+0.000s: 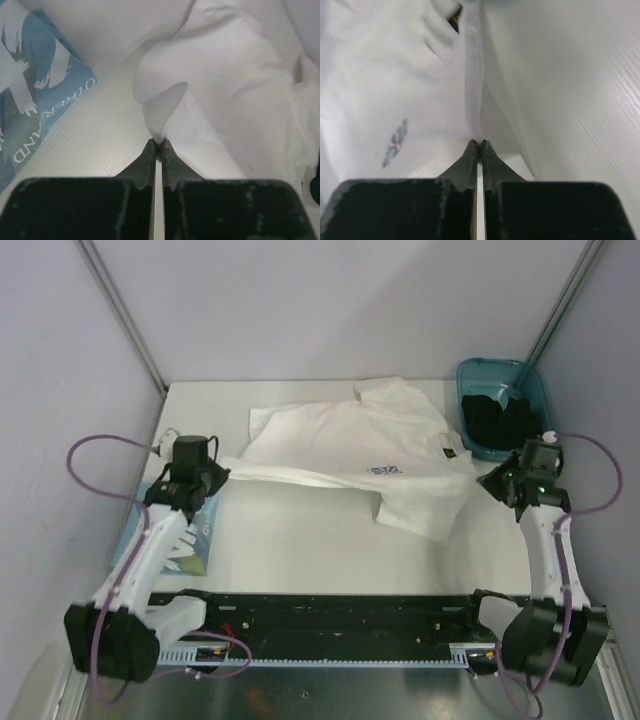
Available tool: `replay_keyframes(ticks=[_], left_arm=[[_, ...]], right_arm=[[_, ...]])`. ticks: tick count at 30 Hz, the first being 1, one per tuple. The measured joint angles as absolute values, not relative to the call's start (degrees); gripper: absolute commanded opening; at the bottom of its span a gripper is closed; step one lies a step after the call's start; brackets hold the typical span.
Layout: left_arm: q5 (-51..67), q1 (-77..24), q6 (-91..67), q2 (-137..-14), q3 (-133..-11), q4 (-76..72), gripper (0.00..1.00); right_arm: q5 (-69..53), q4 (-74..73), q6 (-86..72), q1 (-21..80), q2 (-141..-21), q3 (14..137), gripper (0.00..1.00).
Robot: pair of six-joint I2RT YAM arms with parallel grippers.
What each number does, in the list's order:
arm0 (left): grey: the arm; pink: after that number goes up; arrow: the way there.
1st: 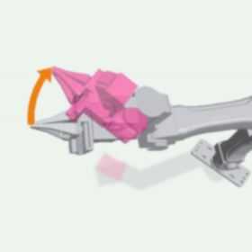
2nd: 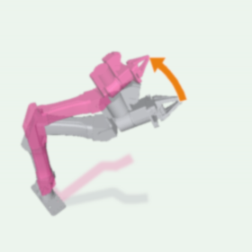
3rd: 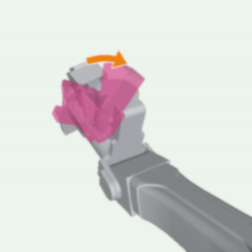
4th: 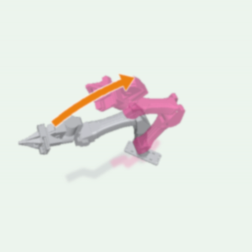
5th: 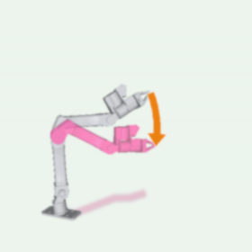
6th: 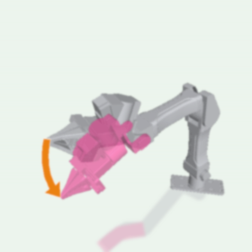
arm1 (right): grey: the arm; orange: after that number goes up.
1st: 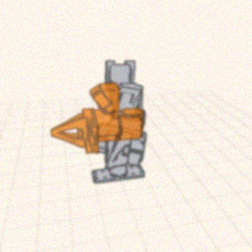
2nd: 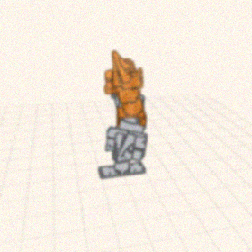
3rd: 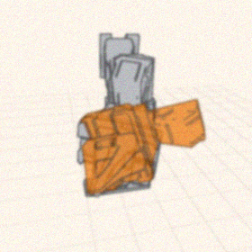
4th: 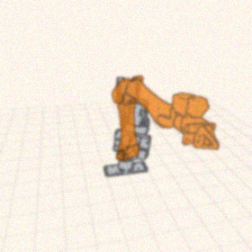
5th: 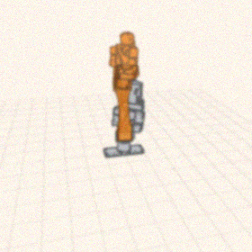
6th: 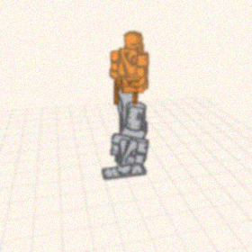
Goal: Fold and stack the t-shirts
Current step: Flatten out the tshirt
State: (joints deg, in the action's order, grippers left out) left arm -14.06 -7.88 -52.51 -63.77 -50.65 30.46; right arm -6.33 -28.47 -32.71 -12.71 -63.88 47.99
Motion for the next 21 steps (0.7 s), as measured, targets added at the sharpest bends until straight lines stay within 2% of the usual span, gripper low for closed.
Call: replay_keyframes(ticks=[3,10,17,21], left_arm=[[-14.4,-7.9,-49.2,-56.1,-52.8,32.8,0.0],[-14.9,-7.9,-46.0,-46.2,-64.2,35.6,0.0],[-15.1,-7.8,-44.8,-44.4,-77.2,36.1,0.0],[-16.4,-7.8,-44.0,-48.5,-83.9,37.5,0.0]], right_arm=[[-9.2,-34.8,-33.8,-16.6,-56.0,52.9,0.0],[-9.9,-46.8,-37.9,-17.5,-49.7,71.2,0.0],[-12.0,-52.1,-43.4,-18.2,-53.3,92.0,0.0],[-12.8,-50.5,-44.8,-18.5,-56.6,99.5,0.0]])
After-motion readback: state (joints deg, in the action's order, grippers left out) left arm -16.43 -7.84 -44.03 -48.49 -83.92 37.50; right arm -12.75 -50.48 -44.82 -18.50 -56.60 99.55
